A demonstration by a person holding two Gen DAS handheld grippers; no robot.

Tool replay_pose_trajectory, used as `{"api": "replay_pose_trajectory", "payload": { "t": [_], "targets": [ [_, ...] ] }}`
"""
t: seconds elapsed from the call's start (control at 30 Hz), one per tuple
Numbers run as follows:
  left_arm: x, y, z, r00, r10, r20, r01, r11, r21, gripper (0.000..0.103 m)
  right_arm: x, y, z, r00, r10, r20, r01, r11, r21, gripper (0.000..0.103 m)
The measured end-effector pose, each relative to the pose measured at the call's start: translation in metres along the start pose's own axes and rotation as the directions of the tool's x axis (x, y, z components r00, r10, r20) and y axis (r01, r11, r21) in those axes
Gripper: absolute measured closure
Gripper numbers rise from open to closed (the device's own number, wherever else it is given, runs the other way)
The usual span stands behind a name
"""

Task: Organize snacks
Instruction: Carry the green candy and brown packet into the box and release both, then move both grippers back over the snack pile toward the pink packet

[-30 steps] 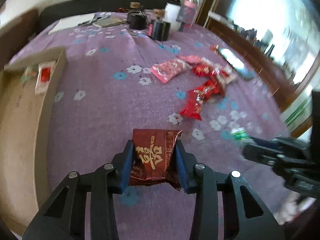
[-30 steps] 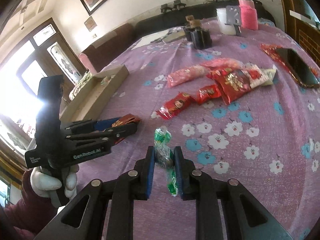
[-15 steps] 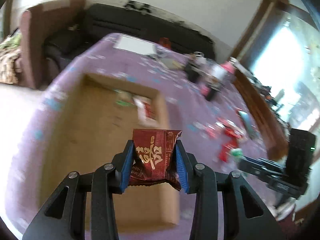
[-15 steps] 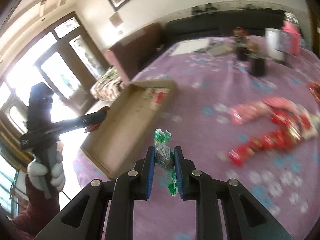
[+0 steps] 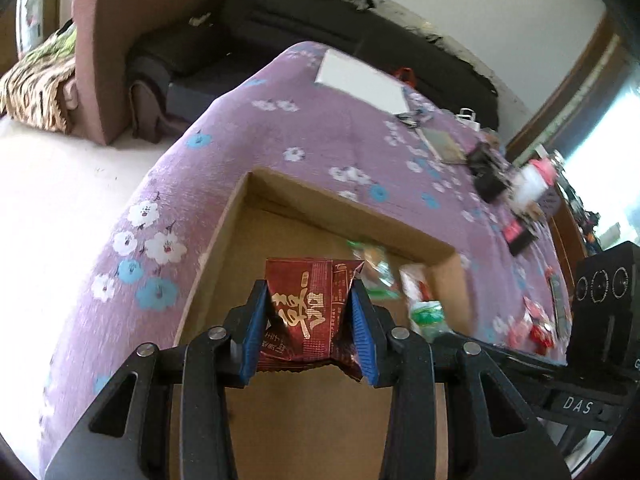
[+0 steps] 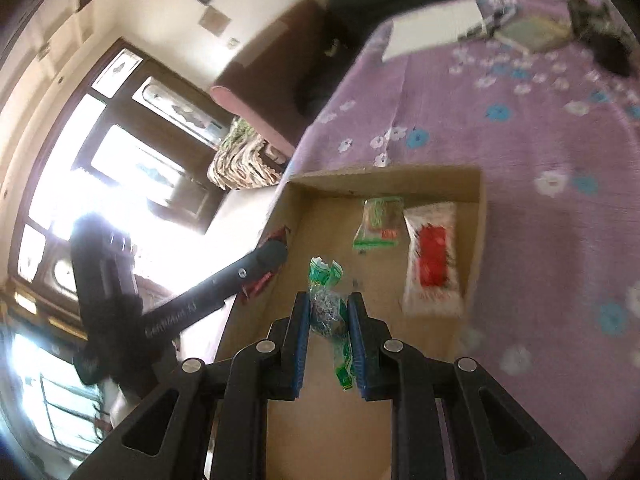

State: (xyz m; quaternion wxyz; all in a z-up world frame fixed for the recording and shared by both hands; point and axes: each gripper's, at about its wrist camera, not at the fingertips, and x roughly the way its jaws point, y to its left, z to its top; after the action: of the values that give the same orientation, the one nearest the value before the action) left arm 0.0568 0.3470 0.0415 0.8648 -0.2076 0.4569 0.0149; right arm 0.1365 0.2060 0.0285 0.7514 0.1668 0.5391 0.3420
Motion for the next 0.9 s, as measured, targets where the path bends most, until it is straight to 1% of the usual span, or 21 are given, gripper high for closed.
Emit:
{"api": "replay_pose_trajectory", "payload": {
  "t": [0.07,0.13,0.2,0.23,0.3,0.33,0.37,0.43,0.5,0.6,0.7,0.73,0.77,0.83,0.9],
  "targets": [
    [0.010,0.008,0.004,1.000,0.002,-0.011,-0.002,1.000,-0.017,0.065,0.019,-0.004,0.010,1.000,0.004,-0.016,-0.003,0.999,0.033,0.084],
    [0.017,0.014,0.006,1.000,0.012,-0.014,-0.012,0.999,-0.030,0.065,0.032,-0.007,0.016,1.000,-0.009,-0.025,0.010,0.999,0.041,0.084],
    [0.016,0.013,0.007,1.000,0.010,0.010,-0.010,1.000,-0.028,0.064,0.041,-0.007,0.020,0.999,-0.019,-0.032,0.020,0.999,0.042,0.084],
    [0.016,0.014,0.008,1.000,0.007,0.009,-0.007,0.999,-0.032,0.064,0.046,-0.007,0.022,0.999,-0.024,-0.032,0.025,0.999,0.037,0.080],
    [0.016,0.013,0.008,1.000,0.002,0.009,-0.002,0.999,-0.039,0.061,0.050,-0.006,0.023,0.999,-0.035,-0.019,0.036,0.999,0.032,0.080],
    [0.016,0.012,0.008,1.000,-0.004,0.007,0.004,0.999,-0.039,0.058,0.050,-0.005,0.024,0.999,-0.037,-0.015,0.037,0.999,0.032,0.079],
    [0.016,0.013,0.009,1.000,-0.007,0.007,0.007,0.999,-0.040,0.057,0.050,-0.004,0.024,0.999,-0.041,-0.013,0.042,0.999,0.030,0.076],
    [0.012,0.013,0.008,1.000,0.000,0.011,0.000,0.999,-0.045,0.057,0.047,-0.001,0.024,0.999,-0.052,0.000,0.052,0.999,0.016,0.073],
    [0.003,0.013,0.006,1.000,0.011,0.026,-0.009,0.998,-0.058,0.057,0.037,0.002,0.022,0.999,-0.052,0.017,0.052,0.999,-0.002,0.073],
    [-0.022,0.010,-0.001,0.998,0.009,0.065,-0.004,0.997,-0.075,0.057,0.004,0.005,0.014,0.997,-0.047,0.062,0.049,0.998,-0.040,0.073],
    [-0.055,-0.004,-0.017,0.995,-0.016,0.102,0.023,0.998,-0.063,0.057,-0.035,-0.001,0.003,0.991,-0.065,0.113,0.073,0.995,-0.067,0.066],
    [-0.068,-0.012,-0.026,0.993,-0.038,0.110,0.044,0.998,-0.052,0.053,-0.051,-0.007,-0.002,0.988,-0.079,0.134,0.088,0.994,-0.066,0.064],
    [-0.077,-0.018,-0.032,0.992,-0.058,0.116,0.063,0.997,-0.042,0.045,-0.067,-0.016,-0.006,0.984,-0.094,0.154,0.103,0.993,-0.058,0.064],
    [-0.097,-0.034,-0.051,0.986,-0.102,0.133,0.104,0.994,-0.010,0.036,-0.094,-0.037,-0.014,0.975,-0.123,0.184,0.130,0.991,-0.026,0.064],
    [-0.114,-0.052,-0.076,0.979,-0.150,0.139,0.146,0.989,0.039,0.031,-0.123,-0.066,-0.024,0.961,-0.168,0.218,0.167,0.986,0.024,0.064]
  ]
}}
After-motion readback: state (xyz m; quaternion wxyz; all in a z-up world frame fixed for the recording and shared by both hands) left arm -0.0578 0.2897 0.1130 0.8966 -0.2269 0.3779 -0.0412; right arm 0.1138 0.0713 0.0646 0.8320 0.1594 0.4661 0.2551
